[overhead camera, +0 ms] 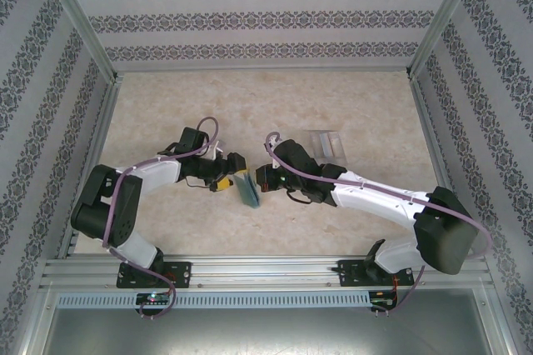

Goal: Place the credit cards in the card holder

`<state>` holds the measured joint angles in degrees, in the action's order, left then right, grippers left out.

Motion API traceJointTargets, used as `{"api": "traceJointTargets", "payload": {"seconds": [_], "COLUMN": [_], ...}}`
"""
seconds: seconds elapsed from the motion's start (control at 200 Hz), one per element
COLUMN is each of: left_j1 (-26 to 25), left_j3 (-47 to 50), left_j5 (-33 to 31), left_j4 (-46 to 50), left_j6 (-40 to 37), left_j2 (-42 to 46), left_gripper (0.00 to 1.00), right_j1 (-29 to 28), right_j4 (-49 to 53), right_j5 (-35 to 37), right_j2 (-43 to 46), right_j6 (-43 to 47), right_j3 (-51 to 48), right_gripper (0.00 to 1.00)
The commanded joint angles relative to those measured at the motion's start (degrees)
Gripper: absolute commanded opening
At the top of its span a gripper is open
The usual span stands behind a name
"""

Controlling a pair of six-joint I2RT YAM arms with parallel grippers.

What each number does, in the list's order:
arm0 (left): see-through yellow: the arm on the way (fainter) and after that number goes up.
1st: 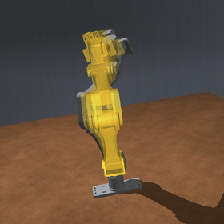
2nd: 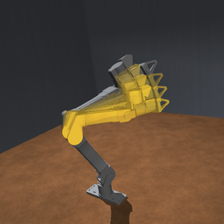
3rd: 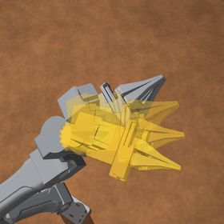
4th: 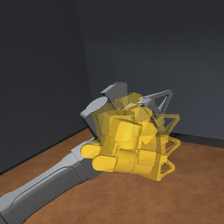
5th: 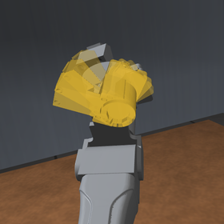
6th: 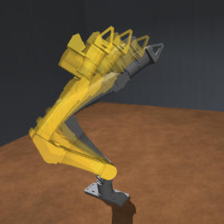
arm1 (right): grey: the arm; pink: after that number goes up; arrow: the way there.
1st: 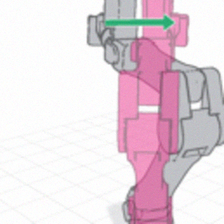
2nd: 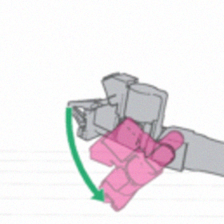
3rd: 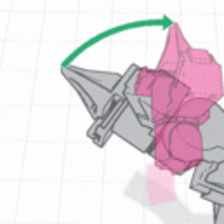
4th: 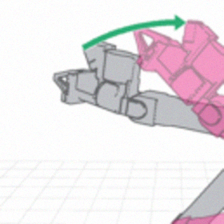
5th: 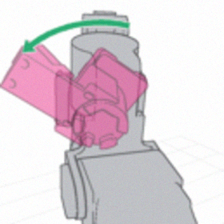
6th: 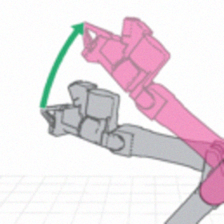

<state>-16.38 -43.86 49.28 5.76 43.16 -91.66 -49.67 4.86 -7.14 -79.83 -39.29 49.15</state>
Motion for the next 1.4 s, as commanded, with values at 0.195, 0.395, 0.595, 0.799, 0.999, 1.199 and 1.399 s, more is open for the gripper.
{"api": "traceJointTargets", "payload": {"seconds": [0.195, 0.395, 0.595, 0.799, 0.999, 1.199, 1.399], "left_j1": [-0.04, -0.03, 0.02, -0.50, -0.85, -0.93, -0.93], "left_j3": [0.34, -0.07, -0.21, -0.28, -1.37, -2.74, -1.52], "left_j5": [0.52, 2.13, 2.06, 2.22, 0.44, -4.07, -4.63], "left_j4": [1.06, 0.08, -0.09, 0.56, 3.32, 9.82, 8.64], "left_j6": [-2.19, -2.01, -1.89, -2.58, -3.99, -7.26, -7.47], "left_j2": [-1.62, -1.28, -0.13, -1.39, -1.08, -0.79, 0.75], "left_gripper": [0.77, 0.78, 0.76, 0.73, 0.70, 0.57, 0.54], "right_j1": [0.92, 2.44, 3.31, 3.26, 3.13, 3.21, 4.87], "right_j4": [0.45, -0.01, -0.38, 0.05, 1.55, 4.27, 6.56], "right_j5": [1.30, 2.25, 2.69, 2.57, 3.04, 6.85, 11.14], "right_j2": [-1.94, -2.64, -3.30, -2.83, -1.12, 1.99, 5.11], "right_j6": [-2.93, -3.42, -3.82, -3.54, -3.10, -2.59, -3.33], "right_j3": [-1.28, -4.35, -5.99, -5.49, -4.45, -4.70, -7.79], "right_gripper": [0.00, 0.00, 0.00, 0.00, 0.00, 0.00, 0.00]}}
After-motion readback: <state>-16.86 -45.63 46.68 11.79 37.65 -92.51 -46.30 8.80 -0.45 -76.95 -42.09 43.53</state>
